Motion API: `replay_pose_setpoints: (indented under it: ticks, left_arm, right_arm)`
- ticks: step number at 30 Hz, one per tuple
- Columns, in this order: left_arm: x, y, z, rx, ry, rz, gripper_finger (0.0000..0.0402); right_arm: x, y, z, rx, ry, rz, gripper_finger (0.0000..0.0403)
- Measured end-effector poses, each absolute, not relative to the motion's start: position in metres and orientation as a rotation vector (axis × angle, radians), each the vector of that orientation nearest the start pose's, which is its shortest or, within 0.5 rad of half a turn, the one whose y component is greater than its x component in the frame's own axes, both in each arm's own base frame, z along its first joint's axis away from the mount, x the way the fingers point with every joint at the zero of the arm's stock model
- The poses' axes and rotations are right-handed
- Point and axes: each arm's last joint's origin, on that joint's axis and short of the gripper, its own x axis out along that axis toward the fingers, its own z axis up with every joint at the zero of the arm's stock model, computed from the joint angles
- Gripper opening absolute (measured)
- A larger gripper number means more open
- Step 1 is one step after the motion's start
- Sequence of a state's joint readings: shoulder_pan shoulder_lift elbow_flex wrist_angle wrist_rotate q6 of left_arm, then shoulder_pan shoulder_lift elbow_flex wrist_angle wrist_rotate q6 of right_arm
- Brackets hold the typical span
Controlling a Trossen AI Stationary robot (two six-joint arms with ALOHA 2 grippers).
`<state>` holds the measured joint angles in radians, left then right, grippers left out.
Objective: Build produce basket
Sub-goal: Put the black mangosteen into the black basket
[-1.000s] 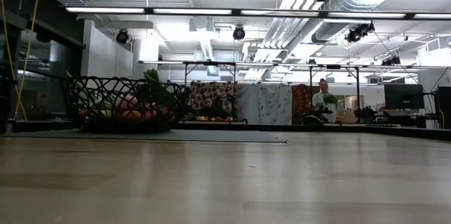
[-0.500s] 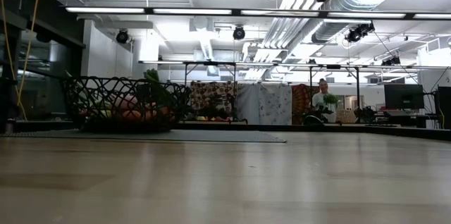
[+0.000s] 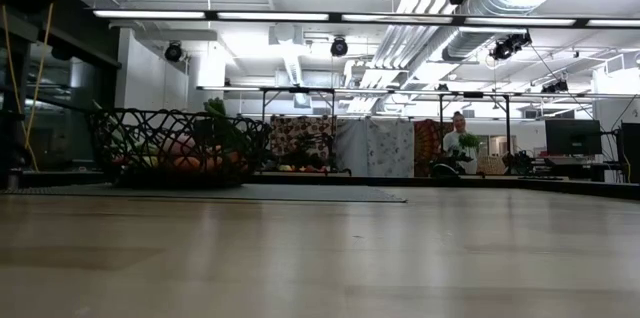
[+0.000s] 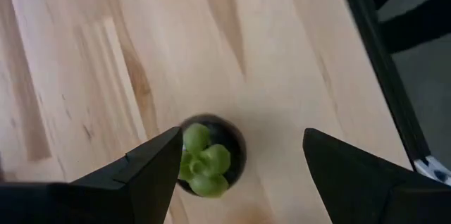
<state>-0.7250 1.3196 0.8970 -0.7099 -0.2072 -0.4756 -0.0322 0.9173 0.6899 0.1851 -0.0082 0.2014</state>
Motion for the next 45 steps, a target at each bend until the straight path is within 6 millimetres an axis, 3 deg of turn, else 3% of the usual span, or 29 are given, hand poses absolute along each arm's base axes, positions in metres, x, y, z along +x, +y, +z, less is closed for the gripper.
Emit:
replay_pose_setpoints:
  ticks: [6,16,27,45]
  left_arm:
    - [0.188,-0.157,0.221,0.065,1.084,-0.117,0.0282]
    - [0.168,-0.137,0.203,-0.044,1.045,-0.072,0.0270]
    - [0.165,-0.133,0.179,-0.106,1.022,-0.091,0.0191]
    - [0.166,-0.134,0.176,-0.062,1.034,-0.098,0.0057]
  right_arm:
    - [0.208,-0.006,0.309,0.202,0.069,-0.031,0.0243]
    - [0.208,-0.006,0.308,0.202,0.081,-0.032,0.0243]
    - [0.208,-0.006,0.308,0.202,0.086,-0.032,0.0243]
    - [0.208,-0.006,0.308,0.207,0.086,-0.033,0.0243]
